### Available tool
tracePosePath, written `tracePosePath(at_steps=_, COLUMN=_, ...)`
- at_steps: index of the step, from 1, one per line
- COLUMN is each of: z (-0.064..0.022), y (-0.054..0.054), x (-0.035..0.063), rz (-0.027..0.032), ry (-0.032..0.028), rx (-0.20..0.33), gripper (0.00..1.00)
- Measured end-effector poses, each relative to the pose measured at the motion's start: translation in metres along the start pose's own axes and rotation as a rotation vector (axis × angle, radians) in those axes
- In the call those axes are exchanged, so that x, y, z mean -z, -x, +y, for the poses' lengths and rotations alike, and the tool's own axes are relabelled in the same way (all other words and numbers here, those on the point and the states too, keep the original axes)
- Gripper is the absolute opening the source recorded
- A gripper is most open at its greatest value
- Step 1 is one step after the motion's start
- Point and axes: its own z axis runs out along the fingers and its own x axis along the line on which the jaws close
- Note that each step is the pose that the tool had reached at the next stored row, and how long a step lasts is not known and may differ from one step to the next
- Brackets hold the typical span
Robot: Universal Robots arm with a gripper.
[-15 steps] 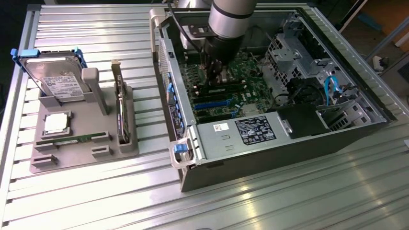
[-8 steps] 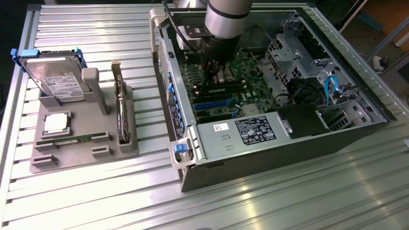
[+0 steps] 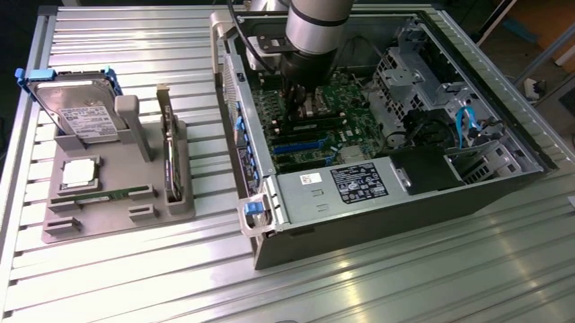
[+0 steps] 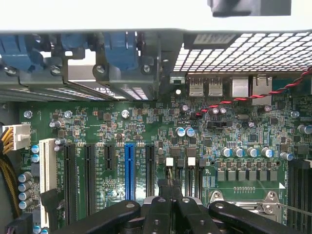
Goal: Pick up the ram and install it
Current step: 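Press down the ram until it locks into place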
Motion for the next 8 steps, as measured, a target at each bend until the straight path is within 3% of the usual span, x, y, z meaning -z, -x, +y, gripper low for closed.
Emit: tracePosePath(at_steps=8, z=0.0000, y=-0.0002, x=-0.0015, rz=-0.0001, ry=-0.0001, rx=0.000, gripper=0.11)
